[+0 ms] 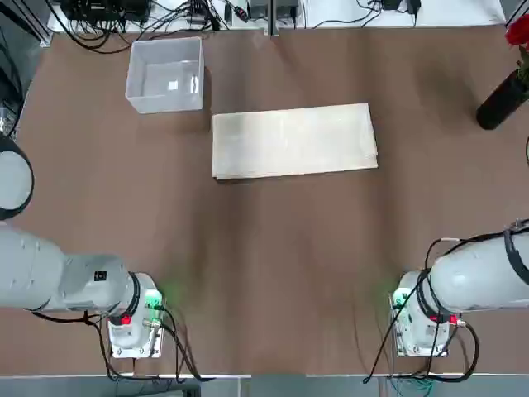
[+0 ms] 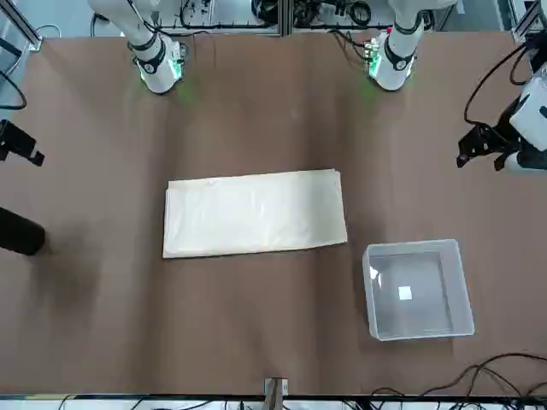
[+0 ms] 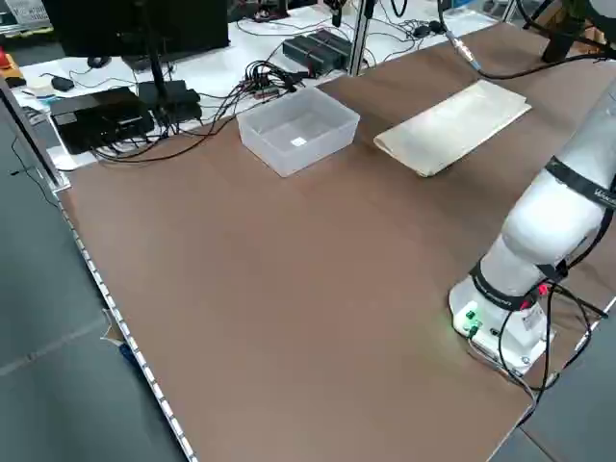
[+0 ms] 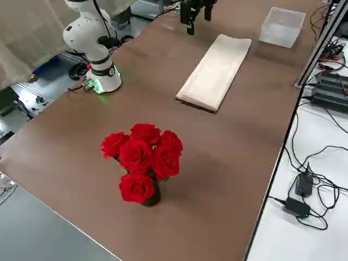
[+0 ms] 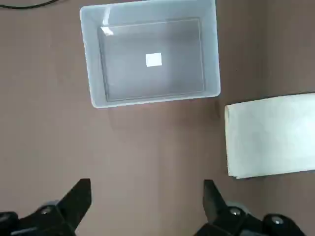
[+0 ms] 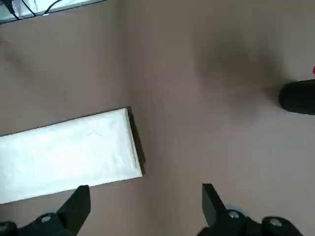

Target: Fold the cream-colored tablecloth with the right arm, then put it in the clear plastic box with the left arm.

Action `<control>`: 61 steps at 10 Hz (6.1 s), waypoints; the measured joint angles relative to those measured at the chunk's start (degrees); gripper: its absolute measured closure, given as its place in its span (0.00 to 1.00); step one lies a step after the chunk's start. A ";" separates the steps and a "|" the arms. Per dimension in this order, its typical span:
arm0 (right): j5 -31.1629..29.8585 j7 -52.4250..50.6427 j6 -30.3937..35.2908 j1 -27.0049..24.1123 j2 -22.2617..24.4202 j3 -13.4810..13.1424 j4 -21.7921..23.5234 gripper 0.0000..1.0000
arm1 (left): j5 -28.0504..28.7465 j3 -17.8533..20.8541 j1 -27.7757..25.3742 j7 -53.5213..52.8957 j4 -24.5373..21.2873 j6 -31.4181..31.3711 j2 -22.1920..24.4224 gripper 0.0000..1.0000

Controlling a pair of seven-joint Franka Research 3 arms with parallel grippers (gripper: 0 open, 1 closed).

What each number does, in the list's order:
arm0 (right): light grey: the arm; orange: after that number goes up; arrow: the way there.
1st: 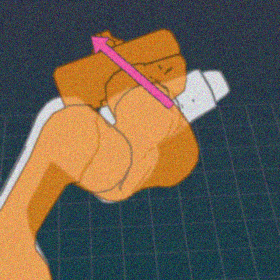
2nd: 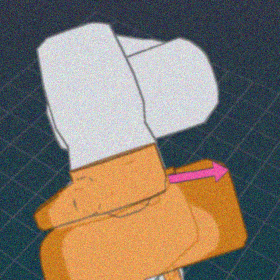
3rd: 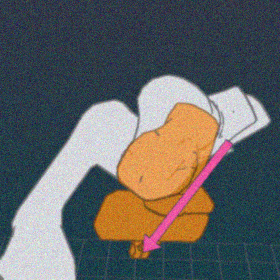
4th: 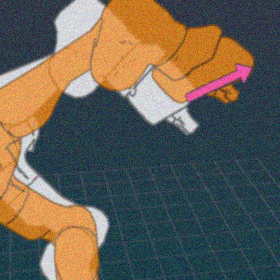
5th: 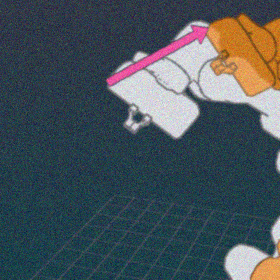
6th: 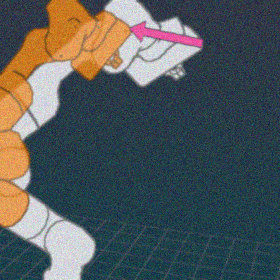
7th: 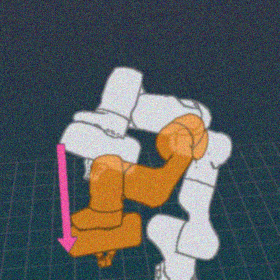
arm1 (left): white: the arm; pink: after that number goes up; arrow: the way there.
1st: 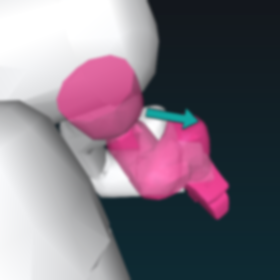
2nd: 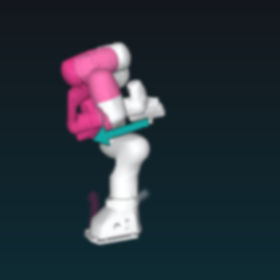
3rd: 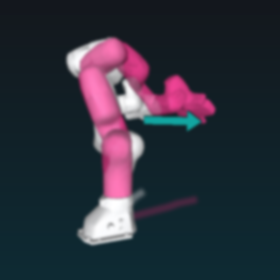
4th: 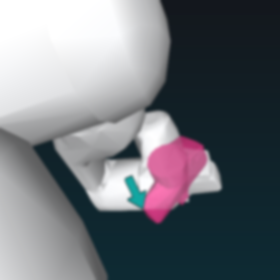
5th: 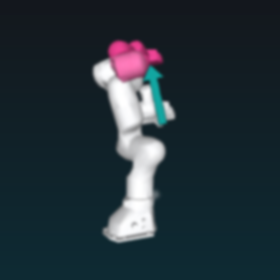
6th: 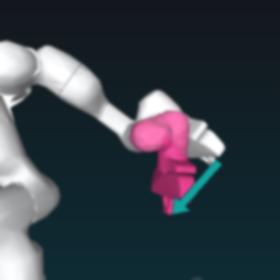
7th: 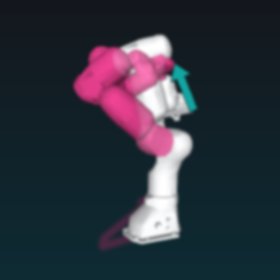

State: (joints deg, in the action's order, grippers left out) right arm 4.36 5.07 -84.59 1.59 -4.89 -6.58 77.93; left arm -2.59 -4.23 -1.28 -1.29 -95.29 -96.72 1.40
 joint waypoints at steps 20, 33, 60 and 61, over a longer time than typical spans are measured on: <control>4.75 0.11 -18.34 0.69 -14.03 1.73 20.97 0.00 | 0.00 0.11 -0.18 0.00 2.24 -0.21 -2.25 0.00; 9.82 0.11 -43.38 2.38 -25.69 7.62 31.18 0.00 | 0.00 0.39 -0.26 0.00 2.55 -0.21 -3.15 0.00; 15.55 -2.37 -48.70 3.54 -28.18 10.49 35.16 0.73 | 2.92 0.11 -0.19 -0.22 2.69 -0.42 -3.42 0.00; 15.68 -2.36 -48.85 3.55 -28.19 10.50 35.16 0.78 | 2.92 0.11 -0.20 -0.22 2.73 -0.42 -3.48 0.00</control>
State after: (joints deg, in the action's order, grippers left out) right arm 20.04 2.71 -133.44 5.14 -33.08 3.92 113.09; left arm 0.33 -4.12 -1.48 -1.51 -92.56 -97.14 -2.08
